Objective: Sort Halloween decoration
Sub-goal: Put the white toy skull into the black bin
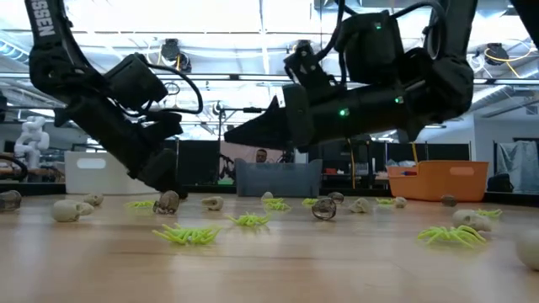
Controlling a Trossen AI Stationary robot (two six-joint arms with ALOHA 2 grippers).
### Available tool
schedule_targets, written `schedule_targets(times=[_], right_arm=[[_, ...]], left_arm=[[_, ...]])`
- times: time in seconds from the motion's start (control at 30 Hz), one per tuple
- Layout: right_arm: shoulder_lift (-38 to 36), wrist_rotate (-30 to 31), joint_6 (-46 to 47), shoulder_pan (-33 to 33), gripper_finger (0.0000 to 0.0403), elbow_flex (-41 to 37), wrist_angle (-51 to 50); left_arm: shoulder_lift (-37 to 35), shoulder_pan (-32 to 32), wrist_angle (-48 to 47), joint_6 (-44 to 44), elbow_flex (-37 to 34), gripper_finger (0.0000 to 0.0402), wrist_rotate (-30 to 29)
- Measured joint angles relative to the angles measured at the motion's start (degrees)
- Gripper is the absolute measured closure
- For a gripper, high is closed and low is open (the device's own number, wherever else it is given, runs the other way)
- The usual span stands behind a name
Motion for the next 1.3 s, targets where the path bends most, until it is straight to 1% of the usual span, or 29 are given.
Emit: schedule_targets(times=[0.13, 0.27, 0.53, 0.67, 0.83, 0.9, 1.03, 1.17, 1.3], right_arm=[[0.02, -0.11, -0.83, -0.04, 0.0225, 0.12, -0.15], [0.02, -0.05, -1.38, -0.04, 0.0225, 0.12, -0.26], [0.02, 0.04, -1.51, -0.04, 0.0225, 0.12, -0.56], [0.02, 0.06, -1.73, -0.04, 0.0225, 0.12, -0.56], [0.02, 0.04, -1.73, -0.04, 0.0225, 0.12, -0.94], [0.02, 0.06, -1.73, -0.04, 0.0225, 0.12, -0.97], [0.02, 0.04, -1.94, -0.04, 0.0225, 0.12, -1.01], [0.02, 0.04, -5.70, -0.04, 0.0225, 0.12, -1.02], [0.02, 0.04, -8.63, -0.15, 0.0225, 0.12, -1.39]], left_arm=[[0.17, 0.03, -1.42, -1.29, 0.02, 0.0259, 0.86], [0.17, -0.27, -2.40, -2.92, 0.02, 0.0295, 1.94], [-0.49, -1.97, -2.22, -2.82, -0.24, 0.0367, 1.73], [-3.22, -2.80, -2.45, -2.40, -0.37, 0.0368, 4.54], [-8.34, -4.01, -3.25, -1.56, -0.57, 0.0367, 8.85], [-10.63, -4.56, -2.89, -0.92, -0.55, 0.0366, 9.60], [-13.76, -5.57, -2.33, 1.69, -0.48, 0.0380, 12.76], [-15.03, -6.19, 0.28, 2.65, -0.46, 0.0398, 17.85], [-15.05, -6.76, 2.17, 3.23, -0.39, 0.0401, 19.00]])
